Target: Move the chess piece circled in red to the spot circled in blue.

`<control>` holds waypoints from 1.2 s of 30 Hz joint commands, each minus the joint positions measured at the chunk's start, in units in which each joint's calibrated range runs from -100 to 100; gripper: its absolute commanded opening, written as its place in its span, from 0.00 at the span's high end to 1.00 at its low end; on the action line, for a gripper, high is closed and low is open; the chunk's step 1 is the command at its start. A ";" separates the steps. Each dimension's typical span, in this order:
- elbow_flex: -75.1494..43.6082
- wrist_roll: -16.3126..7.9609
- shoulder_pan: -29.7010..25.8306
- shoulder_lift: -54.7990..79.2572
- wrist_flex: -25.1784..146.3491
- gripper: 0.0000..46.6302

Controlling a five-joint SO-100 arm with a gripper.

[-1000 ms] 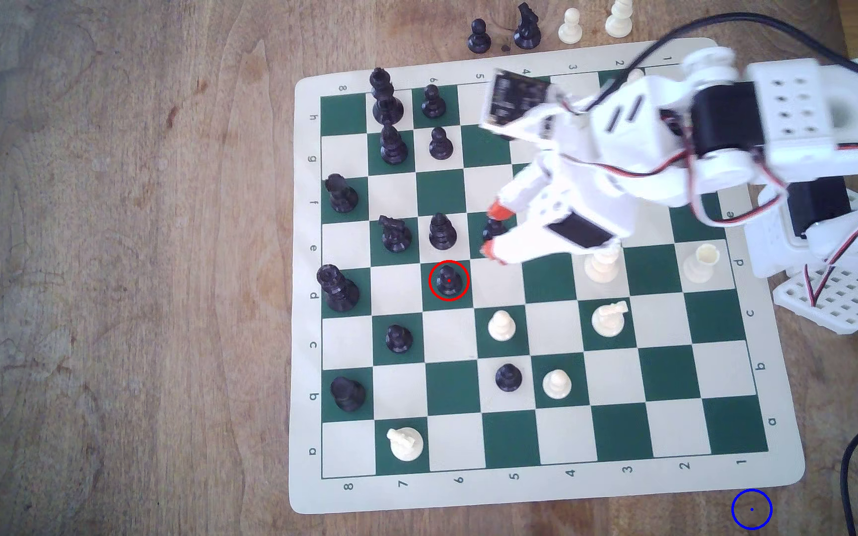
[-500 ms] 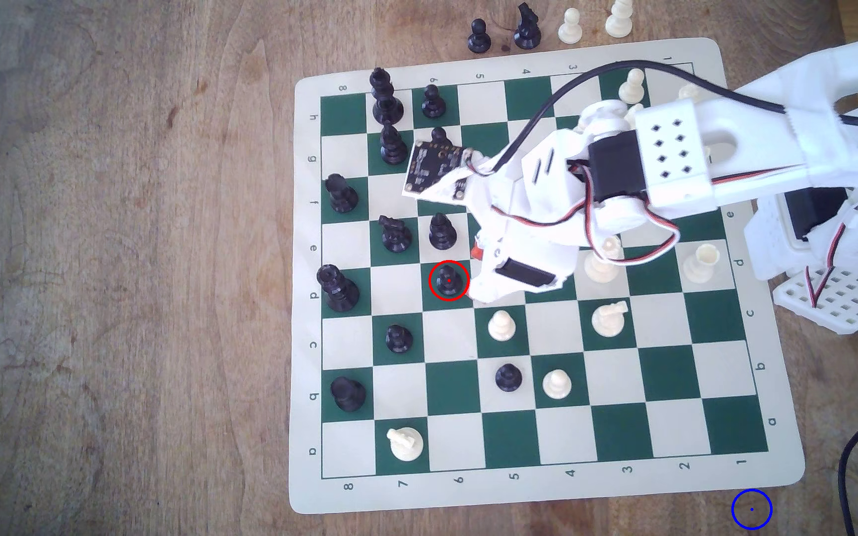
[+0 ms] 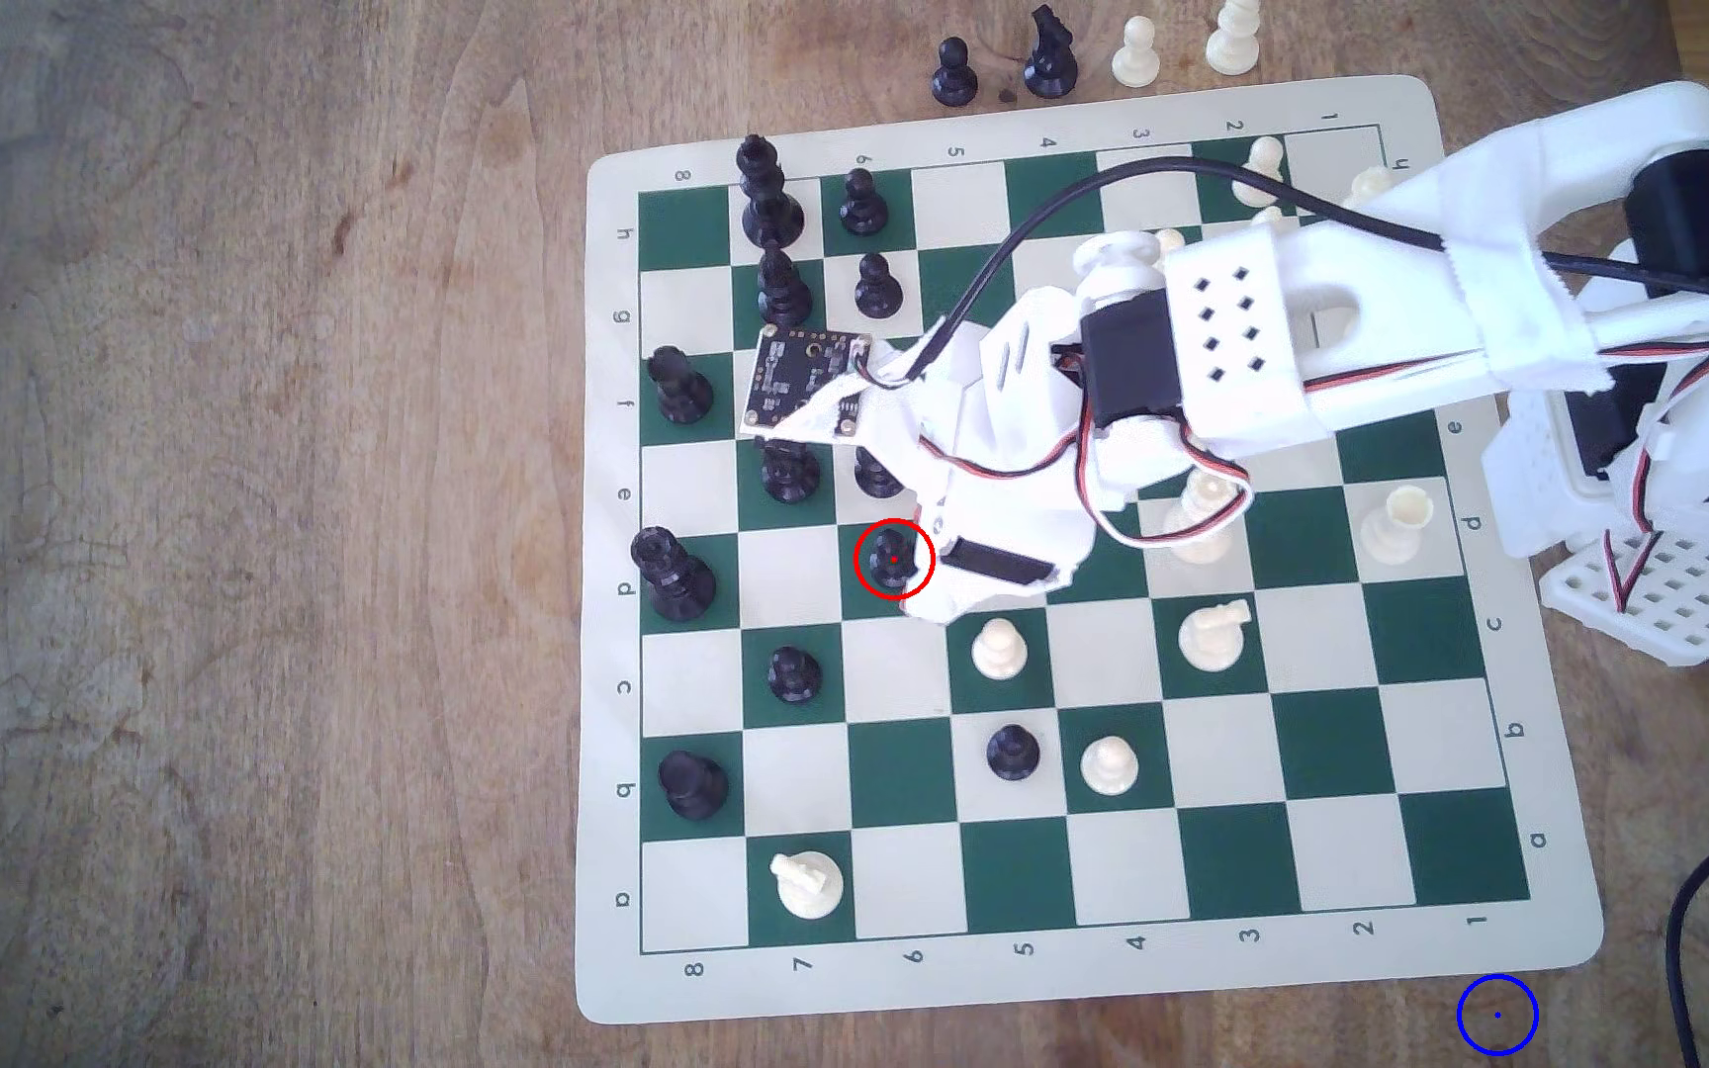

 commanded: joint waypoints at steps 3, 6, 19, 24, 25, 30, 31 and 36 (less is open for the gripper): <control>-4.39 0.39 0.60 1.02 -2.46 0.68; -4.85 0.39 0.76 1.53 -3.77 0.68; -6.21 0.39 1.15 4.84 -7.78 0.69; -6.84 0.44 1.30 5.35 -8.36 0.70; -6.93 0.44 1.38 5.43 -8.36 0.71; -6.93 0.73 1.54 5.52 -8.36 0.76; -6.93 0.73 1.54 5.43 -8.36 0.77; -7.29 1.03 1.62 5.35 -8.36 0.83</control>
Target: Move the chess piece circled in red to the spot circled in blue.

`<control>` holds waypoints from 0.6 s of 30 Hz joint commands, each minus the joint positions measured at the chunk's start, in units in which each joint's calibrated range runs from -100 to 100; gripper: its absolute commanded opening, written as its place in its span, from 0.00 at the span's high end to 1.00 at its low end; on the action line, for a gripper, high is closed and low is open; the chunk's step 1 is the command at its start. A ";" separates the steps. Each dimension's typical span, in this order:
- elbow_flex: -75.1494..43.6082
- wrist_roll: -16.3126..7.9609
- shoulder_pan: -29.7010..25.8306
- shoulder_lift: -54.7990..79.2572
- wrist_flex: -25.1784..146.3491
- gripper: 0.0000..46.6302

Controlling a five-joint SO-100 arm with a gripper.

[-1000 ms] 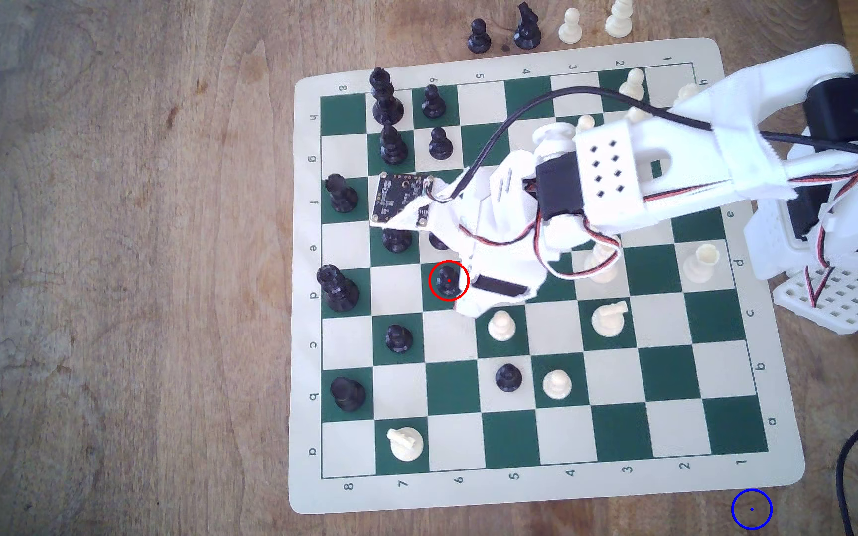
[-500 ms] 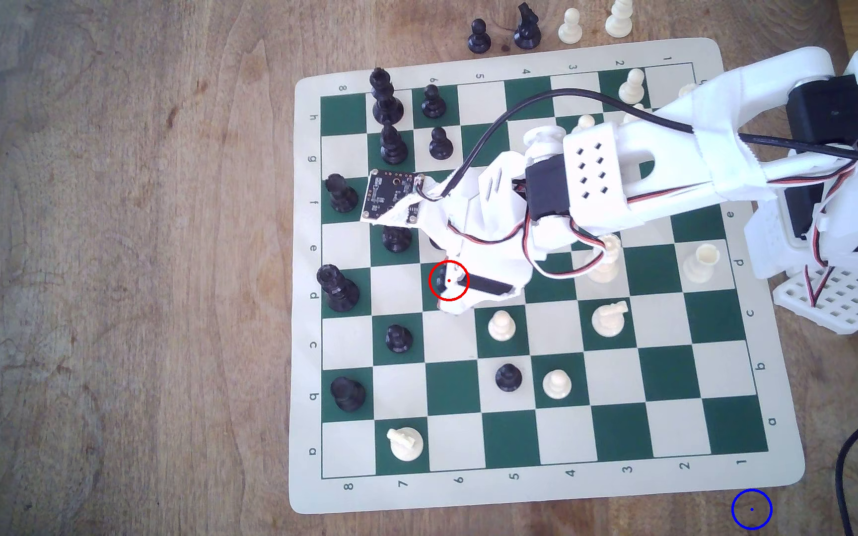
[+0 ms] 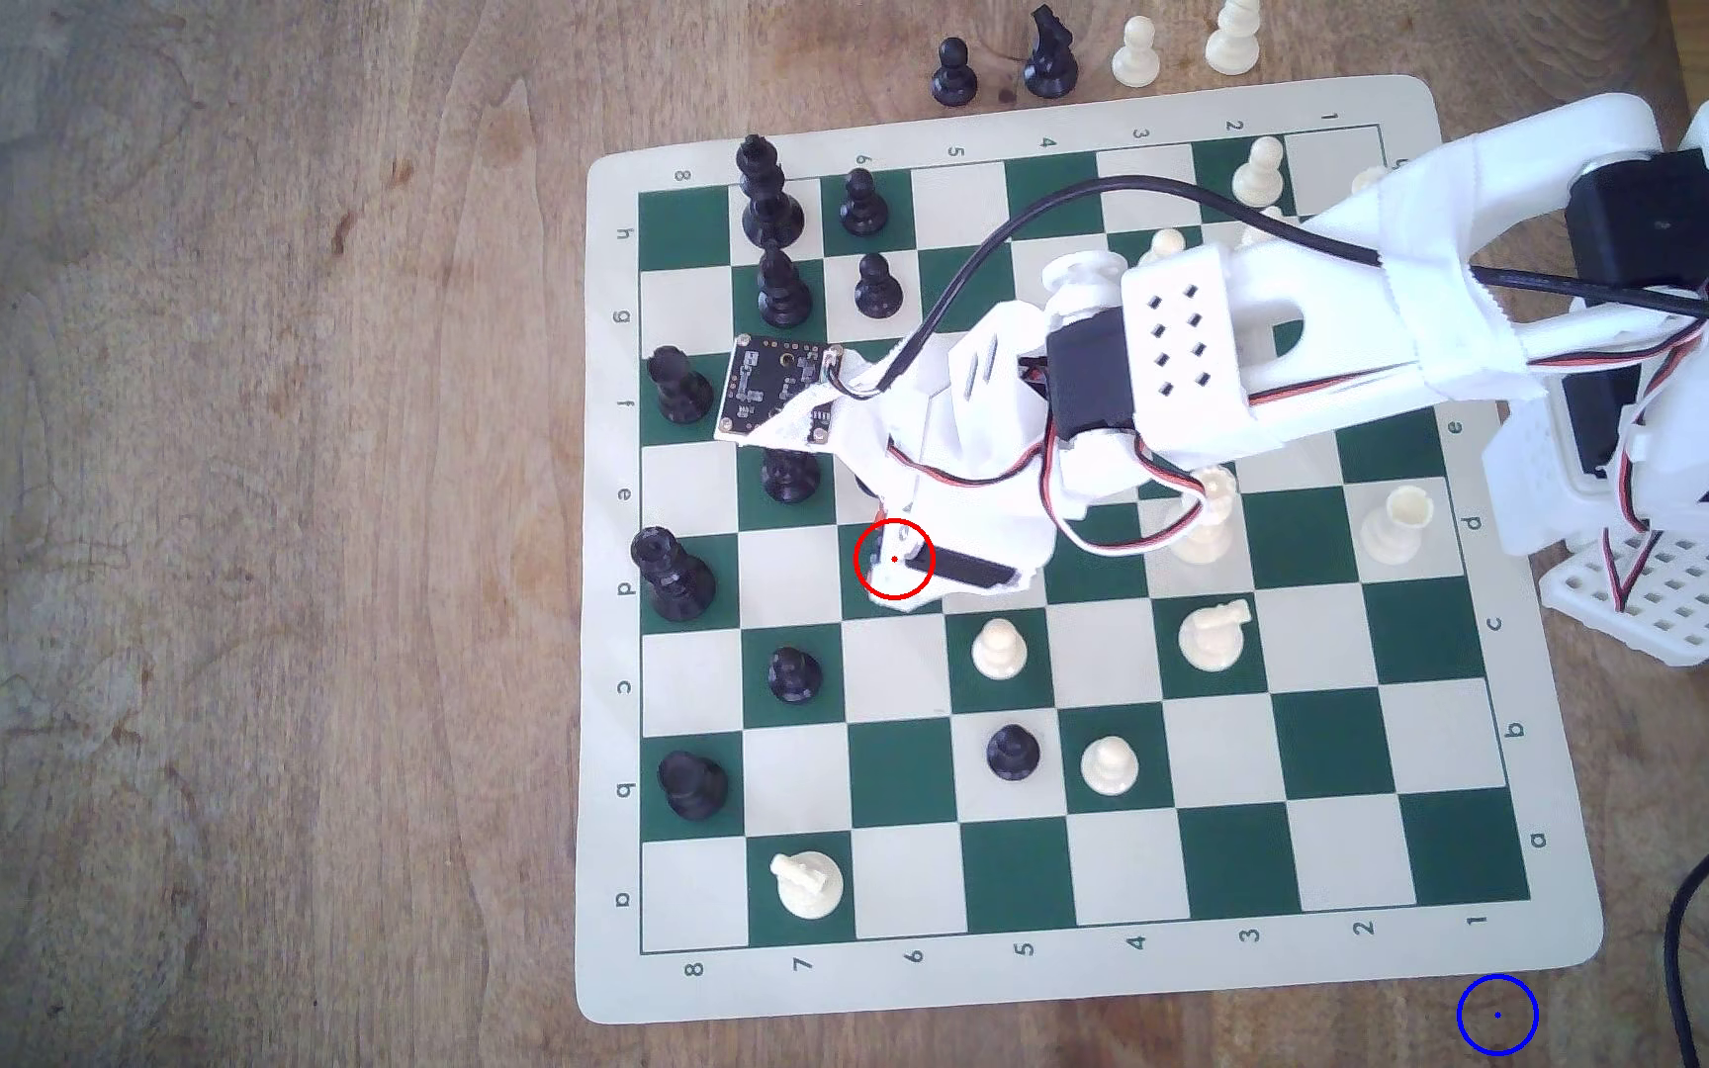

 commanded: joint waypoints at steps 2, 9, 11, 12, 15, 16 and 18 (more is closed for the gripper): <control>-6.39 0.49 0.73 -0.52 -1.02 0.84; -6.39 0.59 0.73 -0.69 -0.53 0.89; -6.39 0.63 0.73 -0.77 -0.37 0.89; -6.39 0.63 0.73 -0.86 -0.29 0.89; -6.39 0.78 0.57 -1.37 0.29 0.89; -6.39 0.83 0.49 -1.54 0.37 0.89; -6.39 0.83 0.34 -2.47 0.86 0.89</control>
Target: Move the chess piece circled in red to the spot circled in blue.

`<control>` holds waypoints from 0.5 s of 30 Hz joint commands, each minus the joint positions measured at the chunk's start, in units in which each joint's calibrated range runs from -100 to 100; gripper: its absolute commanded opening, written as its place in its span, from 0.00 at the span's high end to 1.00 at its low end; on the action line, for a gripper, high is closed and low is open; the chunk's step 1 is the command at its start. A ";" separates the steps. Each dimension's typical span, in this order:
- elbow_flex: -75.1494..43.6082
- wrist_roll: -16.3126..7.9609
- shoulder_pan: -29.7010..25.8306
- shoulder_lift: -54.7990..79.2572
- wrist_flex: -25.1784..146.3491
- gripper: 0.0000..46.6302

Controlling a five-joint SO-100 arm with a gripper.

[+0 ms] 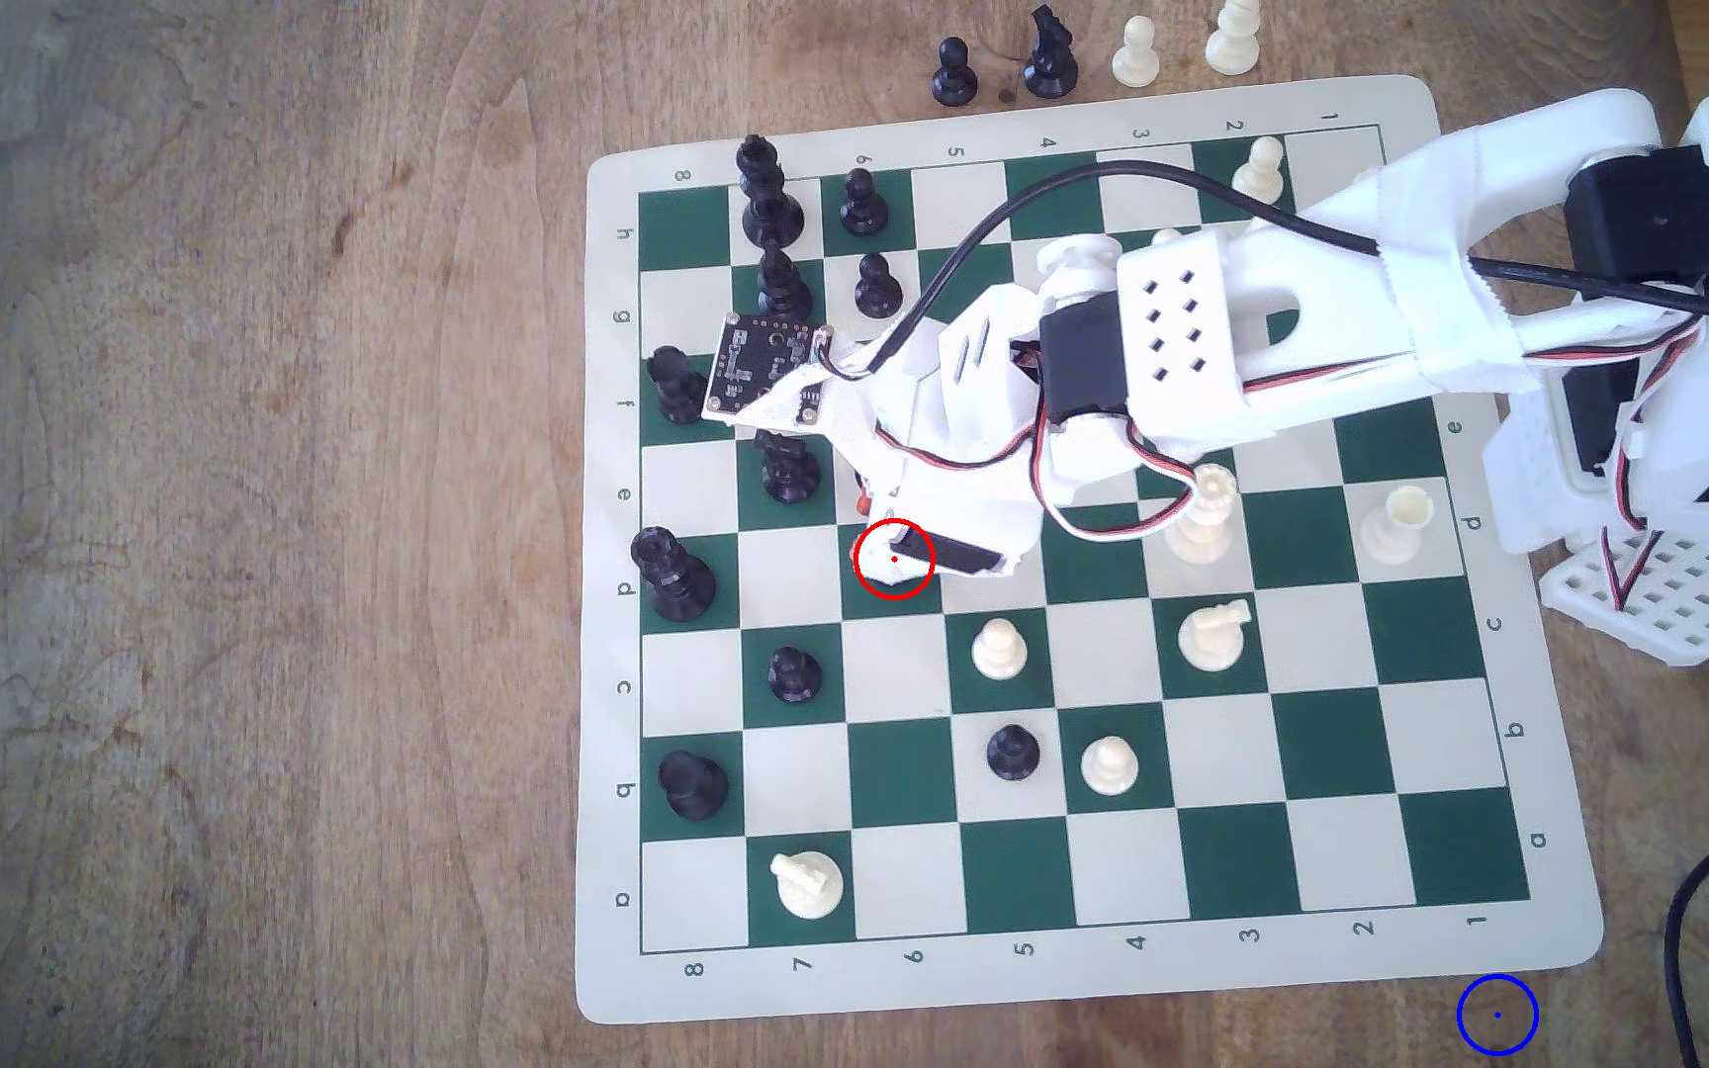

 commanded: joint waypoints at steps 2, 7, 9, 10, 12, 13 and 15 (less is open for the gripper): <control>-4.49 0.29 -0.40 -3.83 1.11 0.89; -4.67 0.49 -0.55 -8.07 3.48 0.89; -4.95 0.44 -1.80 -11.47 6.02 0.89; -5.04 0.39 -2.27 -12.49 6.84 0.89; -5.22 0.39 -3.29 -14.44 8.40 0.89; -5.31 0.34 -3.76 -15.37 9.14 0.89; -5.40 0.29 -5.17 -18.26 11.51 0.90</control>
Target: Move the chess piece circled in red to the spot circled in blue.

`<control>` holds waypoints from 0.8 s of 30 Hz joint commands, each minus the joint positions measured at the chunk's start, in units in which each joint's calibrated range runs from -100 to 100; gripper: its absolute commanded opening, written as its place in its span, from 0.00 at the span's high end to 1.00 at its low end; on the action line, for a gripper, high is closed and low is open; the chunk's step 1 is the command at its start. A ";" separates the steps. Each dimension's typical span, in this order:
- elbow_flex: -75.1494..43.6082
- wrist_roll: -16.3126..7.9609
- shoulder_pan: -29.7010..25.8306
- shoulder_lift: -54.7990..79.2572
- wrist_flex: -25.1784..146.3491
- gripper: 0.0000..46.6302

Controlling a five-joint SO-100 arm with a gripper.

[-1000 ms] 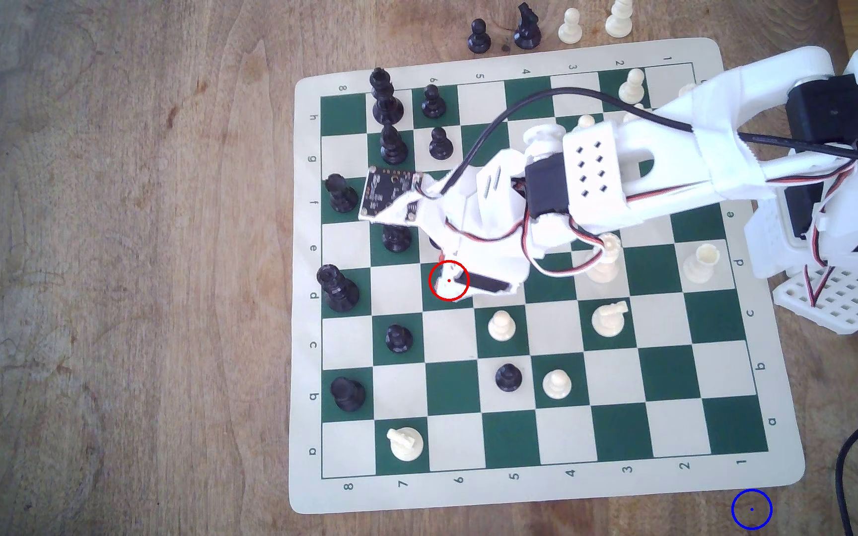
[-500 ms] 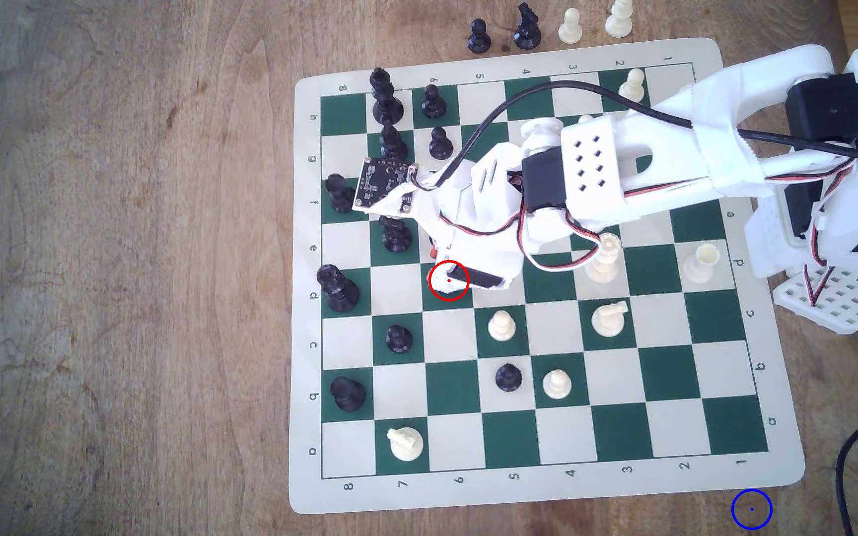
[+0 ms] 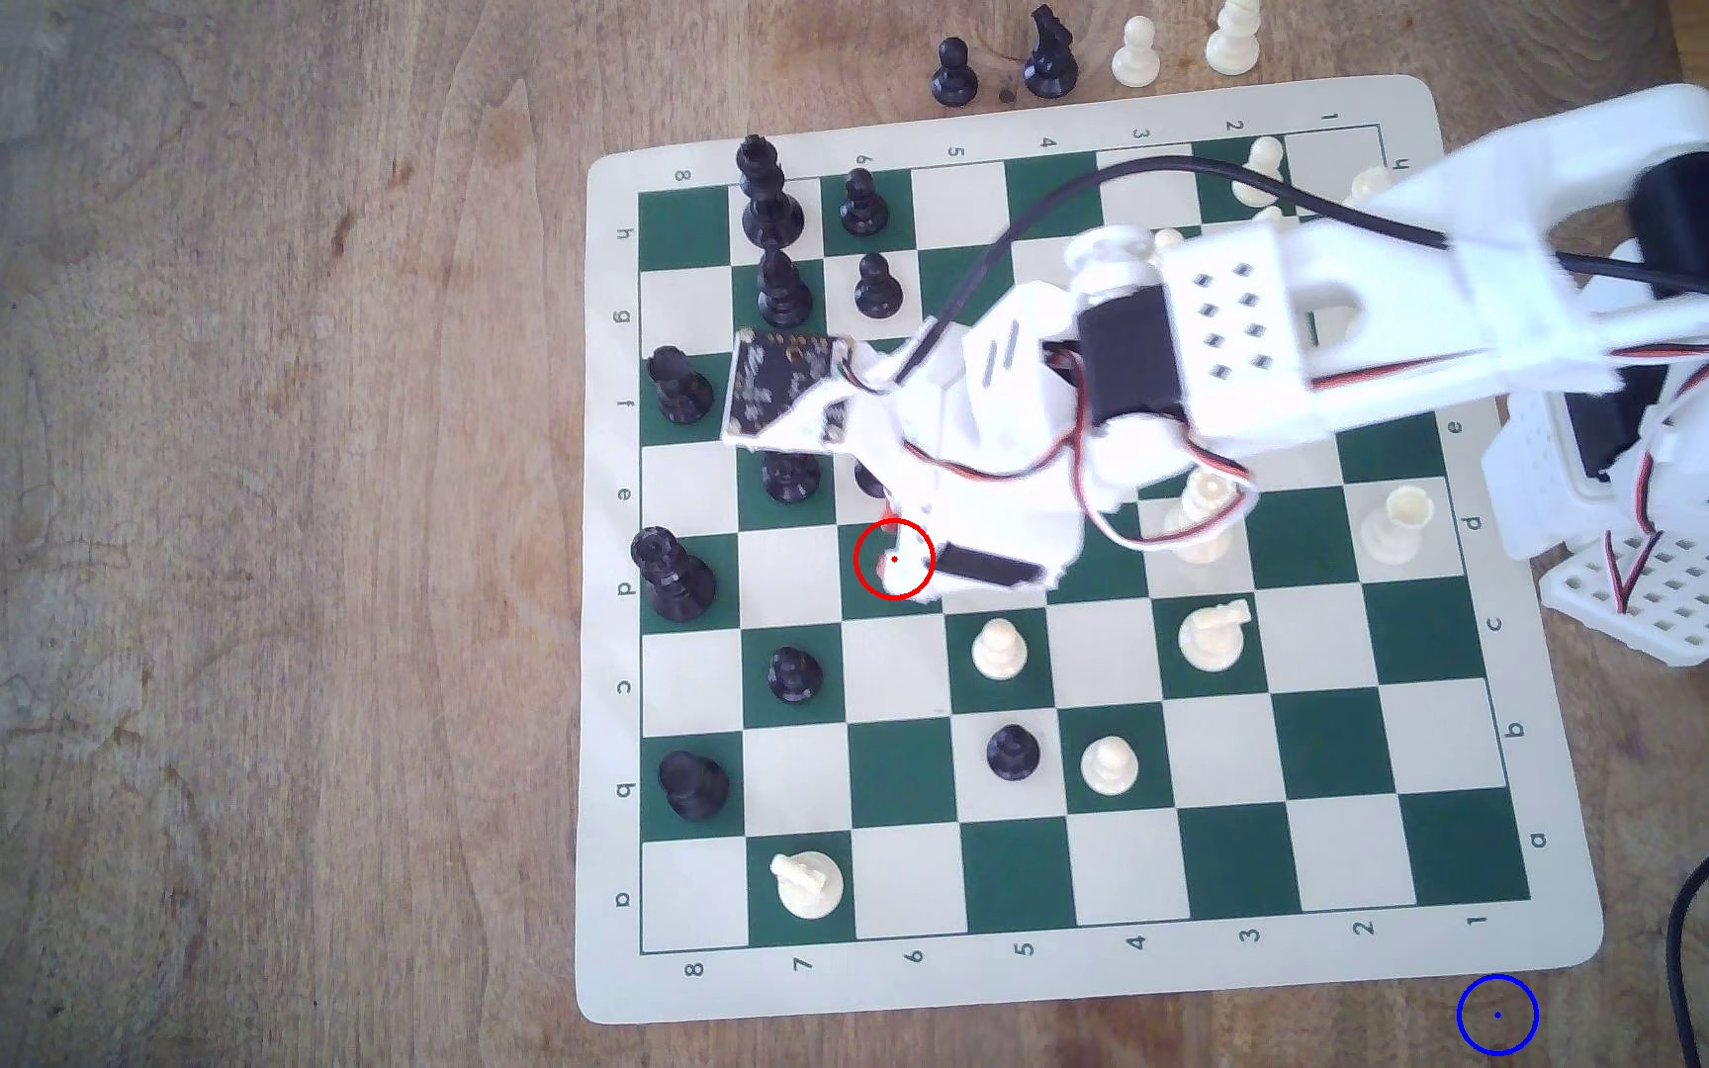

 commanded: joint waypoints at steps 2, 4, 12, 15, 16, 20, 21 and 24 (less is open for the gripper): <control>-5.13 0.05 -2.87 -11.59 4.38 0.90; -4.22 0.00 -4.59 -14.39 6.34 0.90; 4.57 0.15 -16.01 -27.88 13.14 0.90; 7.66 0.20 -20.54 -32.04 15.60 0.90; 9.02 0.15 -23.36 -33.74 16.99 0.90; 11.74 0.29 -29.38 -36.12 19.04 0.90; 13.28 0.49 -32.98 -36.88 19.86 0.90; 14.91 0.93 -38.22 -37.05 20.43 0.90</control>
